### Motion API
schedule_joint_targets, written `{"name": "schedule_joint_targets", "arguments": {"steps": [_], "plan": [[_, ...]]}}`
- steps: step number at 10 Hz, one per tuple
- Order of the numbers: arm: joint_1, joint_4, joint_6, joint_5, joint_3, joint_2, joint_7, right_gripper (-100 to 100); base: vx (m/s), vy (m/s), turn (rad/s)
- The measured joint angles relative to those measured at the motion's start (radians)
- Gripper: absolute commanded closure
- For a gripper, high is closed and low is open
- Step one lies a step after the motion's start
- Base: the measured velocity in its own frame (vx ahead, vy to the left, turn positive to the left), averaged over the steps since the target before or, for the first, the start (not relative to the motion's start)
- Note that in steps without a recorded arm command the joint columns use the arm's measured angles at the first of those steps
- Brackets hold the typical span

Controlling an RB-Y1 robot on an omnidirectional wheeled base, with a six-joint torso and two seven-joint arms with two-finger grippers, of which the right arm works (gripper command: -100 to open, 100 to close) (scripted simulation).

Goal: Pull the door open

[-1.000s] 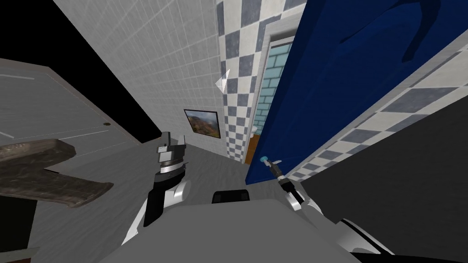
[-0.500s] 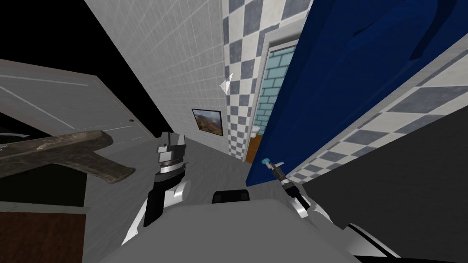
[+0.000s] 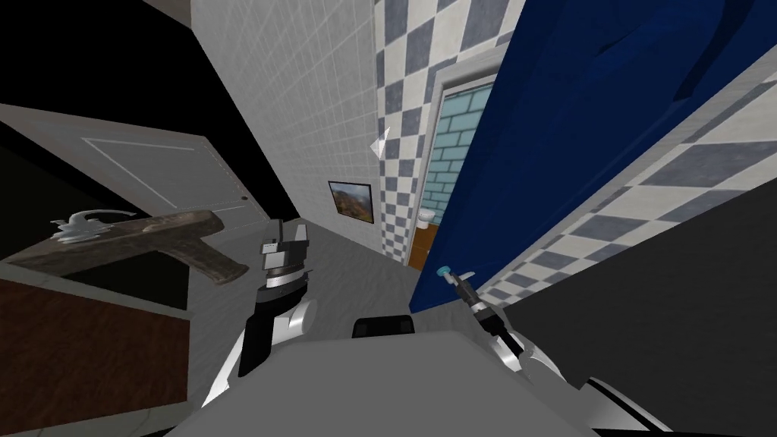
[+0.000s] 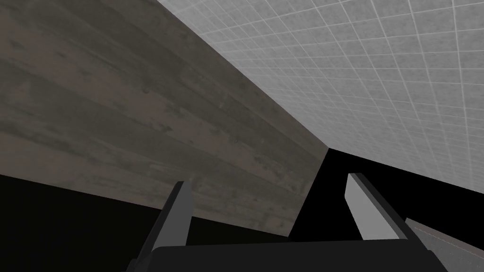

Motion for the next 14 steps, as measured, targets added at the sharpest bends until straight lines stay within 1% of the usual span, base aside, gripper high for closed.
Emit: {"name": "schedule_joint_targets", "arguments": {"steps": [2, 5, 6, 7, 9, 10, 11, 13, 14], "plan": [[0.0, 0.009, -0.015, -0.002, 0.003, -0.002, -0.003, 100, -0.193, -0.102, 0.163], [0.015, 0.006, -0.036, -0.007, 0.009, -0.009, -0.005, 100, -0.209, -0.092, 0.187], [0.004, 0.039, -0.056, -0.006, 0.013, -0.007, -0.009, 100, -0.191, -0.092, 0.145], [0.012, 0.037, -0.064, -0.008, 0.015, -0.01, -0.01, 100, -0.191, -0.095, 0.146], [0.014, 0.056, -0.086, -0.008, 0.021, -0.011, -0.014, 100, -0.198, -0.094, 0.171], [0.02, 0.052, -0.091, -0.011, 0.022, -0.015, -0.015, 100, -0.089, -0.034, 0.036], [0.022, 0.052, -0.091, -0.01, 0.023, -0.014, -0.015, 100, -0.149, -0.042, -0.078], [0.0, 0.021, -0.058, 0.002, 0.028, -0.008, -0.011, 100, -0.235, -0.071, -0.043], [-0.037, 0.053, -0.062, 0.013, 0.035, 0.004, -0.013, 100, -0.164, -0.054, -0.025]]}}
